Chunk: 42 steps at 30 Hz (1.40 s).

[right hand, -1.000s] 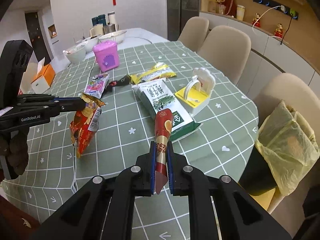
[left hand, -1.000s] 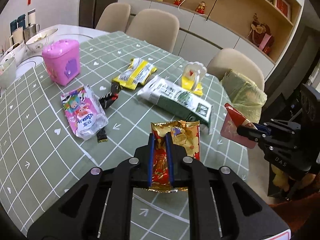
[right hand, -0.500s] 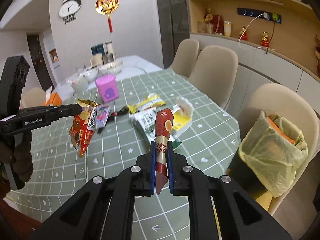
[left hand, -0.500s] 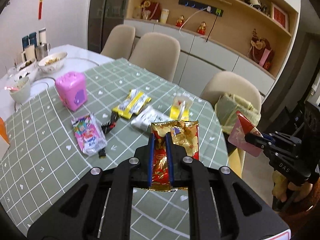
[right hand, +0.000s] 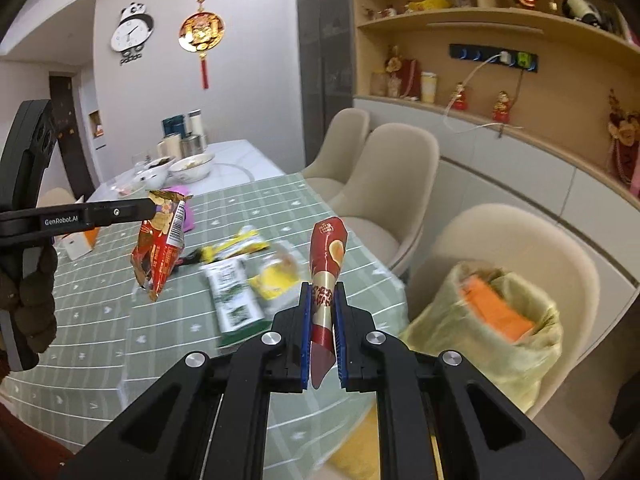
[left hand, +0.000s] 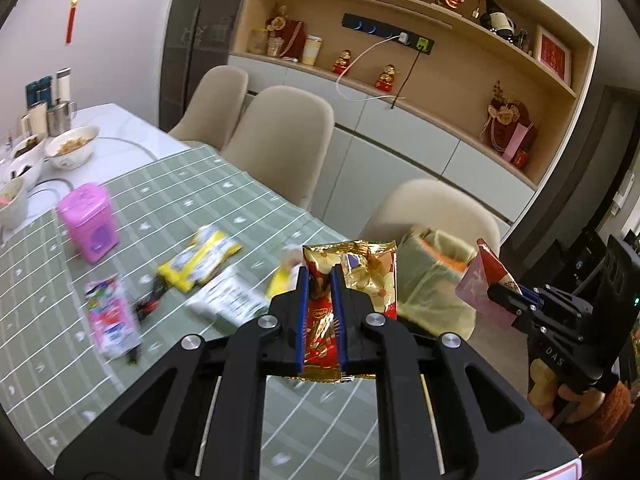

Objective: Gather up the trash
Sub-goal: 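Carry the red snack stick and gold chip bag over the trash bag, then open the left tool while the right opens, dropping both items into the bag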

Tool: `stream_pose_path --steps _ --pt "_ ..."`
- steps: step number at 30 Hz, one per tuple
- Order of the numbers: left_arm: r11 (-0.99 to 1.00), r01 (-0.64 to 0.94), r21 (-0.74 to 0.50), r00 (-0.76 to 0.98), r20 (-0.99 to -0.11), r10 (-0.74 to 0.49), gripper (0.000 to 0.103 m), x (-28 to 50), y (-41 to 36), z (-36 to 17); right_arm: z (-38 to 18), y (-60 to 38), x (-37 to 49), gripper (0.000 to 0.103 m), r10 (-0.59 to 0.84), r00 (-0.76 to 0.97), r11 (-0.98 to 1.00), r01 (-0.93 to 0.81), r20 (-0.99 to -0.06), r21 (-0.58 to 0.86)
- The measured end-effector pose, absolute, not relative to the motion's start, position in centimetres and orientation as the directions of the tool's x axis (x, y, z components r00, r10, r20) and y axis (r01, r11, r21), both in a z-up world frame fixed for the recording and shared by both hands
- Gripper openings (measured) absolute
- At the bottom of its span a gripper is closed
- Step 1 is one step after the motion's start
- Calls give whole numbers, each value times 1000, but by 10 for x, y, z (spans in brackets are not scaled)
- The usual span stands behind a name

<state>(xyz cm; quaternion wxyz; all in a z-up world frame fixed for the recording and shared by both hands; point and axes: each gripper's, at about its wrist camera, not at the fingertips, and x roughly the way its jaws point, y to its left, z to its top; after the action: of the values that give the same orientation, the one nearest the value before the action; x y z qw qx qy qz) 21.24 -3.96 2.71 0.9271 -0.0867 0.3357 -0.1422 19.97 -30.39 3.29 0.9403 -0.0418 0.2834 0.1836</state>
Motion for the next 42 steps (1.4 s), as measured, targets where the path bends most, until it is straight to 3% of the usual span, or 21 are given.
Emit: stream_pose_path --steps 14,27,32,42 --pt "903 338 -264 682 -593 -429 11 329 -210 27 30 -468 264 11 170 839 983 -182 -517 28" --pt "861 433 -266 568 -661 -490 11 406 -332 -23 8 -558 300 11 132 828 991 -91 -544 102" --pt "887 362 -288 571 -683 -455 11 424 -325 -35 -2 -561 320 11 164 812 986 -124 -561 109" --pt "953 156 -260 614 -730 -300 11 407 -234 -46 -34 -538 348 11 261 753 965 -200 -603 168"
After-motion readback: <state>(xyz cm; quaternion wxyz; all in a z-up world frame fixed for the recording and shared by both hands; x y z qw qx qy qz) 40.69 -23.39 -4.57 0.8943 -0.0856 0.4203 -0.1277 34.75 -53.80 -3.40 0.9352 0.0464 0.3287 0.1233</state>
